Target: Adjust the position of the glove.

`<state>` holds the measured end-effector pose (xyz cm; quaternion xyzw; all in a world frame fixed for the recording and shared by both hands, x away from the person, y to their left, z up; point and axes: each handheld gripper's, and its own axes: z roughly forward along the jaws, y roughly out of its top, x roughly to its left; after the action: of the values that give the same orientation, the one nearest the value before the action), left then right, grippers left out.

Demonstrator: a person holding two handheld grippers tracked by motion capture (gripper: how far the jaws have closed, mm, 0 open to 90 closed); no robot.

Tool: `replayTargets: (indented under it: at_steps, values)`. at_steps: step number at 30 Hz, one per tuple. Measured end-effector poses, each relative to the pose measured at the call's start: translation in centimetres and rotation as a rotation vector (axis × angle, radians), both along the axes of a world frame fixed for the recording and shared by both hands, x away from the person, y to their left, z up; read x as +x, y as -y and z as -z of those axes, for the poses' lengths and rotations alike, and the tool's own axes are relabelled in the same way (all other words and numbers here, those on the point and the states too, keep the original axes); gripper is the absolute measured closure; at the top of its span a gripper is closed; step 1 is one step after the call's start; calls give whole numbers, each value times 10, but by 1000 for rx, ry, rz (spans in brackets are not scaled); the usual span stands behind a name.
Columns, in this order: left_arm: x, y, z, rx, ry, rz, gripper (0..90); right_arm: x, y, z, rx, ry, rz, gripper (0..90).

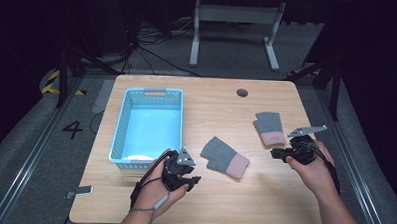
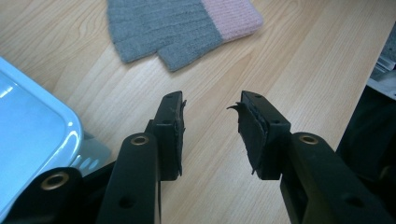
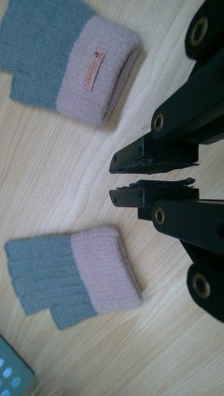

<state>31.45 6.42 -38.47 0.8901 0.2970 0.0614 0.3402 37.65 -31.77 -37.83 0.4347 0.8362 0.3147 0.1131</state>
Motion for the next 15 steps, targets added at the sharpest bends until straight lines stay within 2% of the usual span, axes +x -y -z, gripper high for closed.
replayTargets:
  at_steps: [4,12,15]
  values:
    - [-1,-1,-1,-3,12,-4,609,-1,-4,-2,12,8,-7,802]
    - [-2,0,-4,-15,10,7,614,-4,-7,-7,17,19,-14,789]
    - [-3,-1,-7,-20,2,12,622,-4,-14,-9,22,19,-38,780]
